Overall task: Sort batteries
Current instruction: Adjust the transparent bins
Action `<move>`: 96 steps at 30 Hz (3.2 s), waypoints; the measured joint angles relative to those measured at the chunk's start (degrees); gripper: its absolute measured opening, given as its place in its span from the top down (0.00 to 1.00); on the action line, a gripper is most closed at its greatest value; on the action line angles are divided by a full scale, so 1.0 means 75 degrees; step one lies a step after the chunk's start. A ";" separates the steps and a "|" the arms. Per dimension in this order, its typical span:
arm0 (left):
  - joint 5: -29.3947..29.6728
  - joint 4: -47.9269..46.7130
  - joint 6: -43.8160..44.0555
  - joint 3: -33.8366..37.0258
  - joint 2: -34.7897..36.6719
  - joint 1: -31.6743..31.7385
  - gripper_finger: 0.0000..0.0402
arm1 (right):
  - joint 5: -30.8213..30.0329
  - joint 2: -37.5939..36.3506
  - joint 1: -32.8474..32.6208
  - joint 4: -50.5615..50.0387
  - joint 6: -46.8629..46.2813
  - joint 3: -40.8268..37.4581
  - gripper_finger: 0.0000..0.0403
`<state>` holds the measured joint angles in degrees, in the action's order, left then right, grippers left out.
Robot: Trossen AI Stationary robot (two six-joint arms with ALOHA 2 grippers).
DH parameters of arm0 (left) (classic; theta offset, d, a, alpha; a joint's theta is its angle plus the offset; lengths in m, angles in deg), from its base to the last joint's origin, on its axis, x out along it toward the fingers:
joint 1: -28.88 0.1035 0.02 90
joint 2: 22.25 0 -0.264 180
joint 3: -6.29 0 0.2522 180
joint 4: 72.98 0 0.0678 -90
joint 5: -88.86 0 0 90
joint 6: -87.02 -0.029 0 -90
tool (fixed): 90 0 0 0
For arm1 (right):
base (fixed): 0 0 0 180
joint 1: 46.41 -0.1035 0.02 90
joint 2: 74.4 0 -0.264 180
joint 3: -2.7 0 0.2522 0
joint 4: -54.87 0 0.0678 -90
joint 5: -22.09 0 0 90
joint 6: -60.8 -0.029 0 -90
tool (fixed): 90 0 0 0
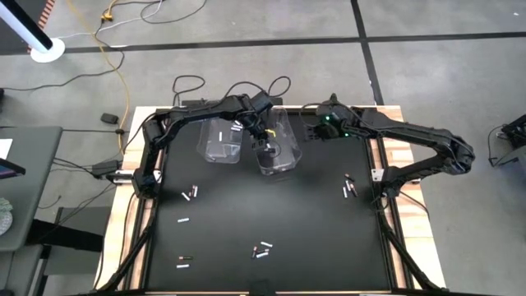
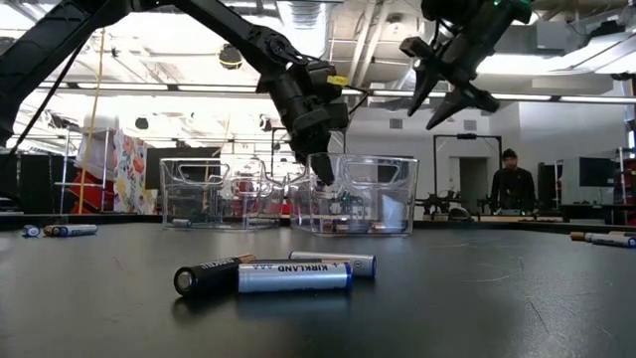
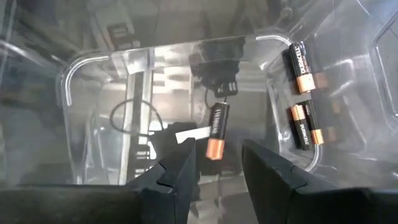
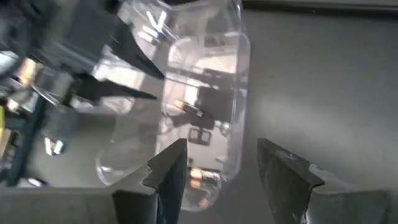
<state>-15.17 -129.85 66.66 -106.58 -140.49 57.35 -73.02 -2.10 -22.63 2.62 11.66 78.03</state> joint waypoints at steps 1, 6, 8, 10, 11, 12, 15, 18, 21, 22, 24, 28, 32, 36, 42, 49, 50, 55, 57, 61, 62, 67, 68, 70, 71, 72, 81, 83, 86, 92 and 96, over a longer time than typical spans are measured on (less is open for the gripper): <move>0.0062 -0.0129 0.0002 -0.0100 0.0000 0.0000 0.68 | -0.0003 0.0008 -0.0036 -0.0105 0.0005 0.0000 0.48; 0.0190 -0.0921 0.0112 -0.0736 0.0111 0.0082 0.69 | -0.0344 -0.0001 -0.0274 -0.0996 0.0020 0.0000 0.48; 0.0189 -0.0955 0.0252 -0.0820 0.0379 0.0192 0.69 | -0.0552 -0.0007 -0.0456 -0.1479 0.0017 0.0000 0.48; 0.0191 -0.0956 0.0432 -0.0689 0.0797 0.0349 0.69 | -0.0731 -0.0035 -0.0705 -0.1976 -0.0086 -0.0003 0.49; 0.0190 -0.0884 0.0541 -0.0547 0.1076 0.0452 0.69 | -0.0852 -0.0050 -0.0867 -0.2191 -0.0173 -0.0003 0.49; 0.0197 -0.0789 0.0683 -0.0347 0.1351 0.0560 0.69 | -0.0984 -0.0070 -0.1043 -0.2400 -0.0276 -0.0003 0.49; 0.0198 -0.0318 0.1202 0.0427 0.2266 0.0876 0.69 | -0.1481 -0.0109 -0.1660 -0.3014 -0.0677 -0.0003 0.49; 0.0419 0.0322 0.1832 0.1610 0.3353 0.1136 0.69 | -0.1865 -0.0150 -0.2332 -0.3457 -0.1039 -0.0005 0.49; 0.0835 0.0901 0.2475 0.2952 0.4484 0.1222 0.69 | -0.2369 -0.0256 -0.3041 -0.3433 -0.1468 -0.0317 0.51; 0.0874 0.1029 0.2672 0.3363 0.4826 0.1219 0.69 | -0.2533 -0.0345 -0.3236 -0.3279 -0.1666 -0.0537 0.53; 0.0933 0.1294 0.3108 0.4141 0.5532 0.1157 0.69 | -0.2597 -0.0633 -0.3553 -0.2788 -0.2039 -0.1101 0.59; 0.1432 0.1662 0.4097 0.5421 0.6778 0.0781 0.69 | -0.2623 -0.1398 -0.4142 -0.0691 -0.2296 -0.2457 0.74; 0.1910 0.1856 0.4740 0.6250 0.7717 0.0120 0.71 | -0.2618 -0.1809 -0.4640 0.2244 -0.1275 -0.3696 0.91; 0.2655 0.1931 0.5218 0.6756 0.8255 -0.0678 0.74 | -0.2627 -0.1166 -0.4834 0.4617 0.0333 -0.4513 0.98; 0.3361 0.1903 0.5618 0.6999 0.8416 -0.1367 0.77 | -0.2626 0.0805 -0.4571 0.6641 0.1400 -0.4449 0.97; 0.4990 0.0838 0.6193 0.6996 0.8600 -0.1353 0.77 | -0.2623 0.2553 -0.3906 0.6872 0.1821 -0.3620 0.98; 0.5305 0.0538 0.6425 0.6996 0.8632 -0.1292 0.77 | -0.2620 0.2701 -0.3834 0.6878 0.1824 -0.3482 0.98; 0.6085 -0.0481 0.7192 0.7007 0.8530 -0.0759 0.77 | -0.2544 0.3173 -0.3642 0.6909 0.2348 -0.2842 0.98; 0.6080 -0.0458 0.7322 0.7130 0.8392 -0.0420 0.77 | -0.2535 0.3264 -0.3636 0.6909 0.2697 -0.2661 0.98; 0.5594 -0.0105 0.7523 0.7514 0.8133 0.0534 0.77 | -0.2508 0.3280 -0.3521 0.6904 0.2714 -0.2503 0.98; 0.5337 0.0046 0.7525 0.7605 0.8085 0.0815 0.77 | -0.2509 0.3270 -0.3486 0.6899 0.2707 -0.2488 0.98; 0.4187 0.0849 0.7085 0.7908 0.7762 0.1907 0.79 | -0.2500 0.3225 -0.3337 0.6847 0.2707 -0.2485 0.98; 0.3876 0.1018 0.6925 0.7943 0.7683 0.2045 0.80 | -0.2434 0.3241 -0.3311 0.6854 0.2707 -0.2489 0.98; 0.3320 0.1387 0.6754 0.7980 0.7511 0.2217 0.83 | -0.2220 0.3269 -0.3249 0.6957 0.2715 -0.2486 0.98; 0.3117 0.1429 0.6723 0.7982 0.7403 0.2254 0.85 | -0.2093 0.3269 -0.3229 0.7009 0.2703 -0.2486 0.98; 0.2926 0.1460 0.6742 0.7984 0.7275 0.2265 0.86 | -0.1976 0.3269 -0.3194 0.7126 0.2653 -0.2485 0.98; 0.1447 0.2094 0.6947 0.7993 0.6516 0.2029 0.96 | -0.1798 0.3272 -0.2915 0.7612 0.2937 -0.2486 0.98; 0.1418 0.2247 0.7008 0.7993 0.6504 0.1936 0.97 | -0.1795 0.3275 -0.2761 0.7718 0.2937 -0.2486 0.98; 0.1423 0.2317 0.6984 0.7993 0.6502 0.1877 0.98 | -0.1798 0.3278 -0.2507 0.7941 0.2940 -0.2489 0.98; 0.1665 0.2345 0.6547 0.7993 0.6502 0.1976 0.98 | -0.1764 0.3278 -0.2150 0.8196 0.2924 -0.2489 0.98; 0.1968 0.2365 0.6314 0.7993 0.6502 0.2148 0.98 | -0.1745 0.3278 -0.2116 0.8204 0.2905 -0.2489 0.98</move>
<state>-0.41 -112.11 114.02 -46.63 -91.72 73.46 -86.10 22.48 -38.50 64.15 33.45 59.36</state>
